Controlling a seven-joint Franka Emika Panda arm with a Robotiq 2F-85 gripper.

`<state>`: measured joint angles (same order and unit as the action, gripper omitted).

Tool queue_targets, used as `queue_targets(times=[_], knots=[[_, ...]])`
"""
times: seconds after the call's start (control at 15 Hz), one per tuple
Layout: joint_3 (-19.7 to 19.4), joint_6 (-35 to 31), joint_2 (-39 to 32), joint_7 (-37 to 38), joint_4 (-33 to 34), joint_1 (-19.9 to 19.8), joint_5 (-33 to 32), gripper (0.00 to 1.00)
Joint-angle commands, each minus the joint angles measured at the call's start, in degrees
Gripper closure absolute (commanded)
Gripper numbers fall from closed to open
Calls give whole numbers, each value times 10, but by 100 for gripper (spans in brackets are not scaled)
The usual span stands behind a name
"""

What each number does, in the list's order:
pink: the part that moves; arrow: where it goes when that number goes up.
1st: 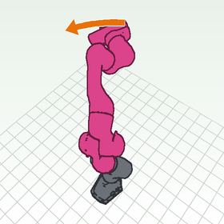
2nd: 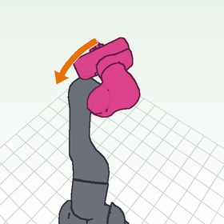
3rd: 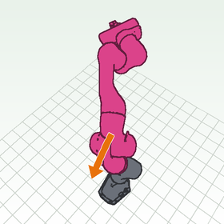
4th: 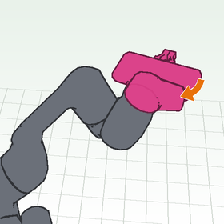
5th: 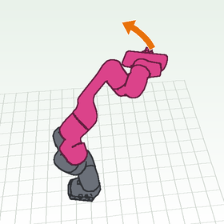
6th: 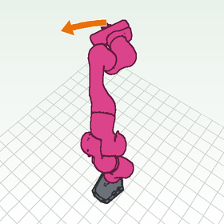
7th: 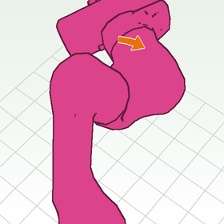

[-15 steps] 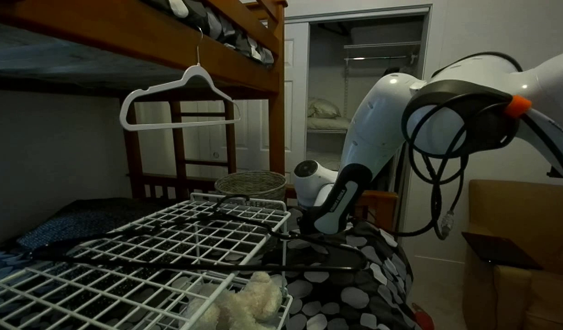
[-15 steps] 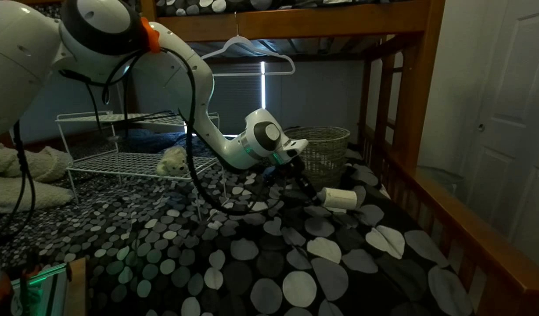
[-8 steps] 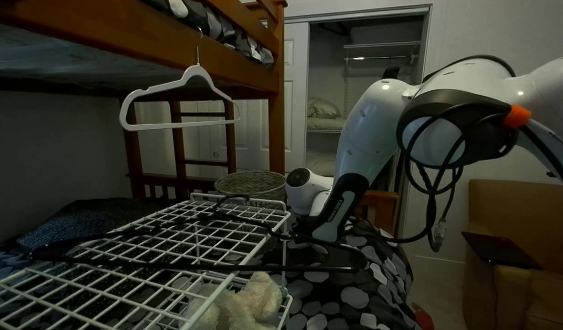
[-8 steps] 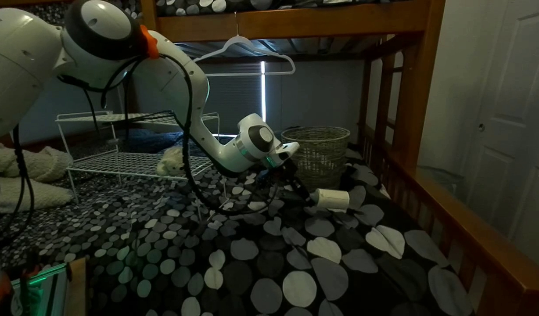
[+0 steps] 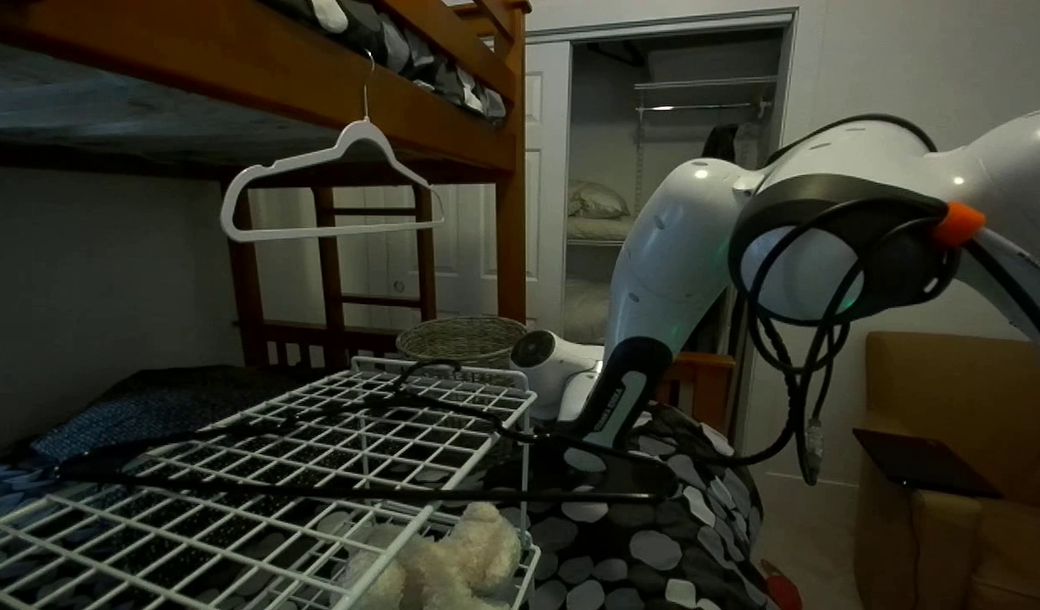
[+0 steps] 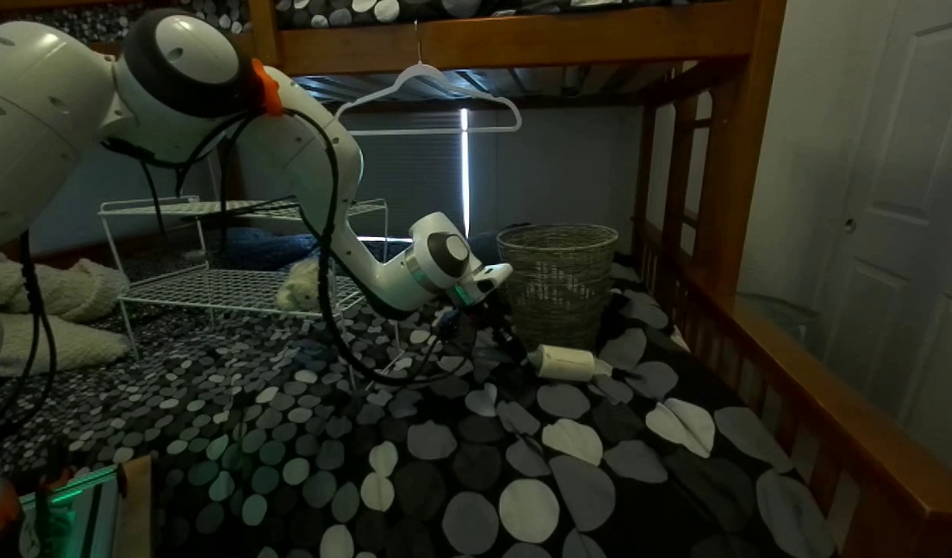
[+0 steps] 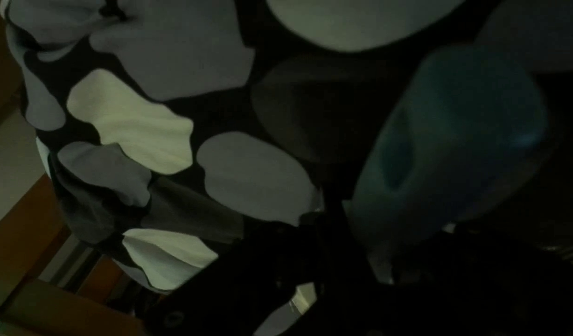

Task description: Use the brush to brush the blanket

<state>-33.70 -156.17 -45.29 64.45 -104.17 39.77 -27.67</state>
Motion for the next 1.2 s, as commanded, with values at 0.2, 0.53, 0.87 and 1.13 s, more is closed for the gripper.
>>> queue_targets(times=[0.2, 0.53, 0.87, 1.13], knots=[[21, 40, -7, 46, -38, 10, -7, 95], [14, 22, 15, 94, -113, -15, 0, 95], [-8, 10, 64, 143, -186, -38, -5, 95], [-2, 1, 90, 153, -219, -72, -5, 95]])
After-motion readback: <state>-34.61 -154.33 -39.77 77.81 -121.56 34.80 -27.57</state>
